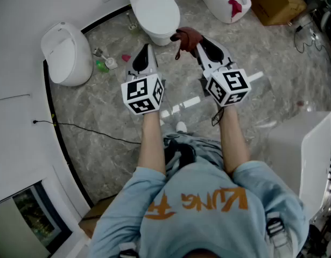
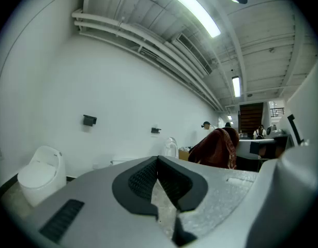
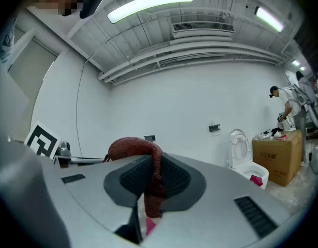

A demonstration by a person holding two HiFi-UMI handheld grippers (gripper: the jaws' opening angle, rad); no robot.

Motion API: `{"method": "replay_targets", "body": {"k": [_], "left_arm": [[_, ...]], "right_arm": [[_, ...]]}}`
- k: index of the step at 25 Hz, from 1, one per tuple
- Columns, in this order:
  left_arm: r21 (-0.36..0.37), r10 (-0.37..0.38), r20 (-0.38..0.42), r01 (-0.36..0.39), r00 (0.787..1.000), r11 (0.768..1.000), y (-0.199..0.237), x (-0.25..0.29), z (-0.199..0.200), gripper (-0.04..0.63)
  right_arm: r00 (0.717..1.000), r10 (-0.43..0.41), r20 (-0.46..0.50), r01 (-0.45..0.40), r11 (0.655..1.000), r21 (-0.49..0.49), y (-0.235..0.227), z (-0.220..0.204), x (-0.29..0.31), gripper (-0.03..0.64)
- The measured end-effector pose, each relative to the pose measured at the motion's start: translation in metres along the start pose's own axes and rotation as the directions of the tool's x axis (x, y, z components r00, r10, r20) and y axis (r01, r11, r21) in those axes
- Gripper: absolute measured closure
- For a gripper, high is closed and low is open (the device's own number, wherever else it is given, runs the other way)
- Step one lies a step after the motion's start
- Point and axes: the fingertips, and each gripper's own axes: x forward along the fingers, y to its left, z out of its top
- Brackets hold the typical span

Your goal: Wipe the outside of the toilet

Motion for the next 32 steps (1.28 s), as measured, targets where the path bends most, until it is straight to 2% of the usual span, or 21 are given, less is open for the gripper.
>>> {"method": "replay_targets", "body": {"k": [9,15,20,24,27,32], "left_arm": [[-0.057,-0.018,-0.025,0.017,1.0,0.998,-0.024,0.003,-0.017,0.601],[-0.068,-0.002,-0.045,-0.001,0.999,0.998,-0.012,0.002,-0.025,0.601],[-0.067,0.04,-0.02,-0.041,0.999,0.997,0.006,0.0,-0.011,0.601],[-0.06,0.069,-0.008,-0.07,0.998,0.996,0.017,-0.006,-0.007,0.601],[-0.086,0.103,0.011,-0.102,0.995,0.991,0.032,-0.006,-0.003,0.601],[-0.078,0.11,0.033,-0.107,0.993,0.991,0.067,0.006,0.005,0.601]], "right_arm": [[0.999,-0.05,-0.005,0.051,0.999,0.005,-0.027,-0.005,-0.018,0.565],[0.995,-0.095,-0.008,0.096,0.994,0.045,-0.042,-0.013,-0.02,0.565],[0.995,-0.103,0.014,0.102,0.993,0.053,-0.053,-0.002,-0.016,0.565],[0.997,-0.073,0.019,0.072,0.996,0.058,-0.049,-0.002,-0.003,0.565],[0.999,-0.049,0.004,0.049,0.997,0.063,-0.04,-0.007,0.018,0.565],[0.999,0.031,-0.02,-0.03,0.999,0.041,0.001,-0.022,0.075,0.565]]}}
